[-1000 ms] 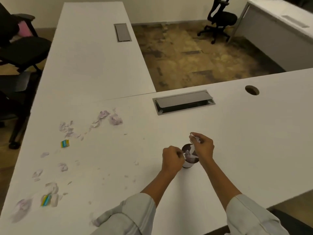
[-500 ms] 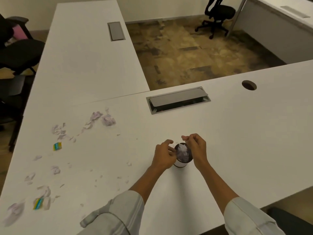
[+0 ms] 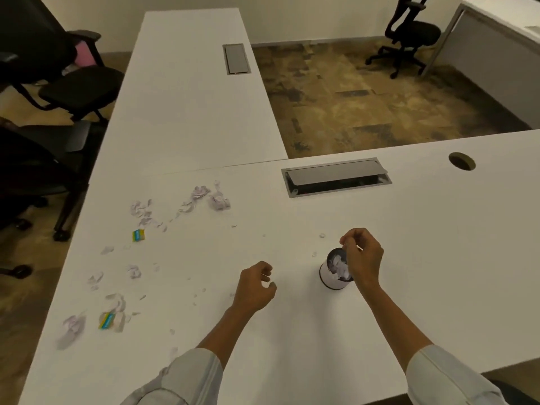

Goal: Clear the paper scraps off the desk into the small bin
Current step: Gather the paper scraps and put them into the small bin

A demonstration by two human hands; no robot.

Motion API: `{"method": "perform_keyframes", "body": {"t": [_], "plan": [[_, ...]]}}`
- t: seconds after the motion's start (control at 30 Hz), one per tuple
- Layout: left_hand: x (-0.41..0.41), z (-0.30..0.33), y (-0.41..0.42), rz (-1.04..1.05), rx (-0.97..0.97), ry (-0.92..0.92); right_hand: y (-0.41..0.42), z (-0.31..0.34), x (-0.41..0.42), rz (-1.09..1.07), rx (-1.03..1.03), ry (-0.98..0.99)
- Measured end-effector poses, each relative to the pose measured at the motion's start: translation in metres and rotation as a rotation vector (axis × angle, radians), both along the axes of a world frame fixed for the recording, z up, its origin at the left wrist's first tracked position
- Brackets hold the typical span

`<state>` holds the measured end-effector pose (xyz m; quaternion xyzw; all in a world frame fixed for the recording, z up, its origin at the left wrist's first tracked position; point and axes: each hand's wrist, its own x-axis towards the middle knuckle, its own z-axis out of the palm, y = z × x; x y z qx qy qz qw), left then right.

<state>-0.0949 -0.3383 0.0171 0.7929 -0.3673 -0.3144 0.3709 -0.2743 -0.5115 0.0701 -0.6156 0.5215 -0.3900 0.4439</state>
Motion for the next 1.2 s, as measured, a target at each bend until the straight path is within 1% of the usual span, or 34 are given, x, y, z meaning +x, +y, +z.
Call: {"method": "perform_keyframes", "body": {"t": [0.13, 0.17, 0.23, 0.3, 0.37, 0.47, 0.53, 0.6, 0.67, 0.77, 0.87, 1.03, 1.2], "plan": [[0.033, -0.021, 0.076, 0.029, 0.216, -0.113, 0.043, -0.011, 0.037, 0.240, -0.064, 0.114], [0.041, -0.025, 0.095, 0.039, 0.268, -0.146, 0.054, -0.017, 0.050, 0.317, -0.046, 0.137], [0.060, -0.031, 0.130, 0.050, 0.365, -0.211, 0.074, -0.030, 0.078, 0.460, 0.059, 0.197], [0.082, -0.032, 0.161, 0.069, 0.434, -0.273, 0.089, -0.045, 0.106, 0.577, 0.124, 0.351], [0.106, -0.031, 0.188, 0.107, 0.467, -0.334, 0.102, -0.061, 0.132, 0.665, 0.121, 0.527], [0.140, -0.023, 0.224, 0.201, 0.505, -0.402, 0.120, -0.081, 0.161, 0.718, 0.163, 0.777], [0.163, -0.020, 0.246, 0.280, 0.544, -0.429, 0.130, -0.092, 0.175, 0.703, 0.197, 0.962], [0.185, -0.020, 0.266, 0.343, 0.629, -0.412, 0.140, -0.101, 0.183, 0.651, 0.191, 1.058], [0.204, -0.024, 0.284, 0.391, 0.706, -0.346, 0.154, -0.109, 0.188, 0.608, 0.159, 1.065], [0.225, -0.032, 0.300, 0.449, 0.757, -0.223, 0.182, -0.120, 0.191, 0.601, 0.102, 1.010], [0.237, -0.042, 0.298, 0.408, 0.749, -0.163, 0.217, -0.128, 0.194, 0.658, 0.015, 0.981], [0.231, -0.057, 0.272, 0.201, 0.652, -0.213, 0.273, -0.139, 0.202, 0.860, -0.149, 0.974], [0.222, -0.063, 0.250, 0.057, 0.609, -0.363, 0.305, -0.140, 0.213, 1.101, -0.323, 0.967]]}}
